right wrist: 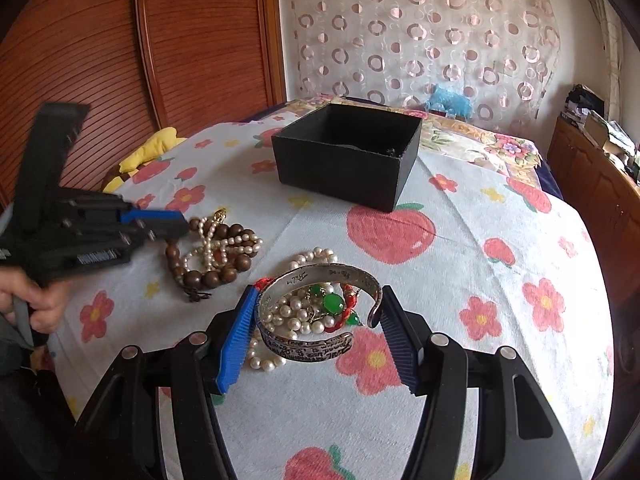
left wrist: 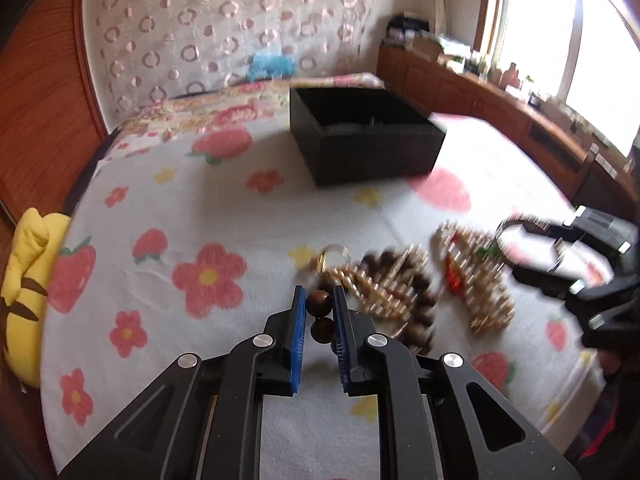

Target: Organize jewelry

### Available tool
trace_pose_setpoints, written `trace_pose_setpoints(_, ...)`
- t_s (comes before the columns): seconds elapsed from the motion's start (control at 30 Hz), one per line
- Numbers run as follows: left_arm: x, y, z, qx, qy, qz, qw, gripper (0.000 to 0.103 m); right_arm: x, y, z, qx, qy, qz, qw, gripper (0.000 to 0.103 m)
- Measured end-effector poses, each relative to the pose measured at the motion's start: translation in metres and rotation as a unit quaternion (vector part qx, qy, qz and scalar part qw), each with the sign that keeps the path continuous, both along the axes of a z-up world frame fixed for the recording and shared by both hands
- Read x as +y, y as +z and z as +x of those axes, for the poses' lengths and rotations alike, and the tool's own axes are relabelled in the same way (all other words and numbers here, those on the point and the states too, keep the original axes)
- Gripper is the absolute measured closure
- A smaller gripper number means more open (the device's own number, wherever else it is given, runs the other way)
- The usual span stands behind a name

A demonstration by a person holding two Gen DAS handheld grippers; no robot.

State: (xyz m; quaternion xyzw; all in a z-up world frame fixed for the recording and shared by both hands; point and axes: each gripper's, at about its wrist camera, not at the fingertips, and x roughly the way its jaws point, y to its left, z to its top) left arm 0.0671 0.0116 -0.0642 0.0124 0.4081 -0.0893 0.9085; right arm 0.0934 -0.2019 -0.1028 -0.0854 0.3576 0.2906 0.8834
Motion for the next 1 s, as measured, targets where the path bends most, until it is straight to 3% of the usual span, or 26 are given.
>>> trace_pose_setpoints(0.3, -0.013, 0.062, -0.008, -0.074, -0.020, -0.005, 0.9971, 0.091, 0.000, 0.003, 0.001, -0.005, -0.004, 0.002, 1.000, 0.040)
trace_pose_setpoints(0.63, -0.018, 0.102, -0.019, -0.114, -0.042, -0.021, 0.9924, 0.091, -0.004, 0.006, 0.001, -0.009, -0.006, 0.005, 1.000, 0.040)
trace_pose_setpoints(0.8, -0.016, 0.102, -0.017, -0.117, -0.041, -0.019, 0.9922, 0.091, -0.005, 0.007, 0.001, -0.010, -0.006, 0.004, 1.000, 0.040)
trace_pose_setpoints(0.9, -0.012, 0.088, -0.010, -0.096, -0.032, -0.005, 0.9948, 0.091, -0.005, 0.009, 0.001, -0.011, -0.006, 0.004, 1.000, 0.040)
trace_pose_setpoints(1.0, -0.003, 0.060, 0.002, -0.069, 0.000, 0.042, 0.9968, 0.091, -0.006, 0.010, 0.000, -0.012, -0.007, 0.004, 1.000, 0.040)
